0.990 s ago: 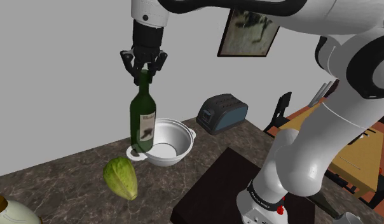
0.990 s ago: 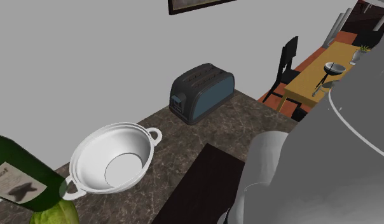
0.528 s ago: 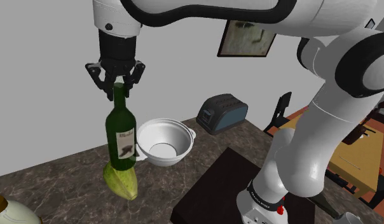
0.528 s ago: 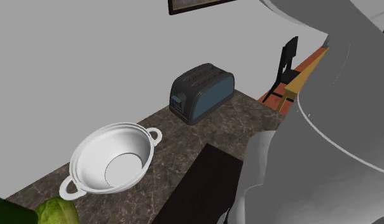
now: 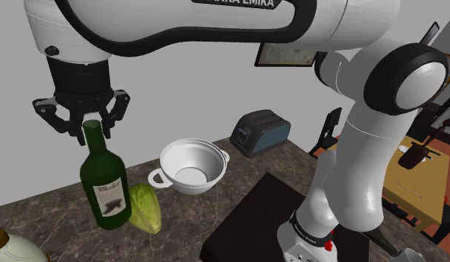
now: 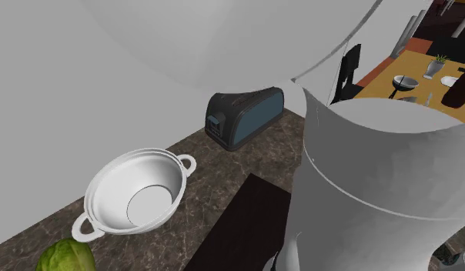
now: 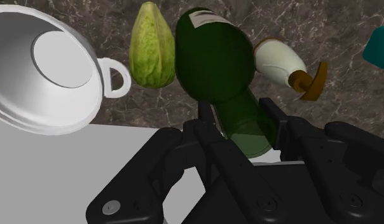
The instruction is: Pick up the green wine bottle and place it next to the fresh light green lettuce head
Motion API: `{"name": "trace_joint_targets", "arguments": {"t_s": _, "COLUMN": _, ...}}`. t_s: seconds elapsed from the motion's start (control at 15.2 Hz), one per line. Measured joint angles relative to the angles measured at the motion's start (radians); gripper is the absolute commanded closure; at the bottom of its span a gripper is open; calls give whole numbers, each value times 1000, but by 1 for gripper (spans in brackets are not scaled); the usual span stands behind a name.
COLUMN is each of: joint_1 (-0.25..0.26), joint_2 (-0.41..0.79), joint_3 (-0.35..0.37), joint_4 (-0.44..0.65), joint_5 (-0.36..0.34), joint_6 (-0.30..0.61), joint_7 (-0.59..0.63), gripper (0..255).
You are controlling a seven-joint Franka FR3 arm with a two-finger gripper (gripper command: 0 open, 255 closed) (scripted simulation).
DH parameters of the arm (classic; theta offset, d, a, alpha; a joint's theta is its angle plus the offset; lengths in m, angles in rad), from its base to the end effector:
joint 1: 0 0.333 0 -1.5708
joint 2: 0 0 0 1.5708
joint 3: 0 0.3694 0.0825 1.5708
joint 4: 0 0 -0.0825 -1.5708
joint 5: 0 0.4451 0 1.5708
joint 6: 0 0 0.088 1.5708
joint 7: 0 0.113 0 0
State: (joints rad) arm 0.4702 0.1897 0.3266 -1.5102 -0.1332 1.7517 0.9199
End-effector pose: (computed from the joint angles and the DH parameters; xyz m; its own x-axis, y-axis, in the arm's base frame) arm 0.5084 0.4732 0.6028 0.9895 -0.1100 0.0942 -0.1100 -0.9939 -0.0054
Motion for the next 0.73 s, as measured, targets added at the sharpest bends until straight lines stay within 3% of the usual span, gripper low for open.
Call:
{"name": "trace_joint_targets", "arguments": {"t_s": 0.53, "joint_1": 146, "joint_2": 254, "joint_3": 31, "joint_4": 293, "joint_5": -98, "joint_6": -66, "joint_7": 150, "gripper": 255}}
{"name": "trace_joint_targets", "arguments": {"t_s": 0.73, "joint_1": 159, "joint_2": 282, "joint_3": 30, "joint_4": 303, "joint_5": -108, "joint_6": -50, "joint_7": 163, "gripper": 255}}
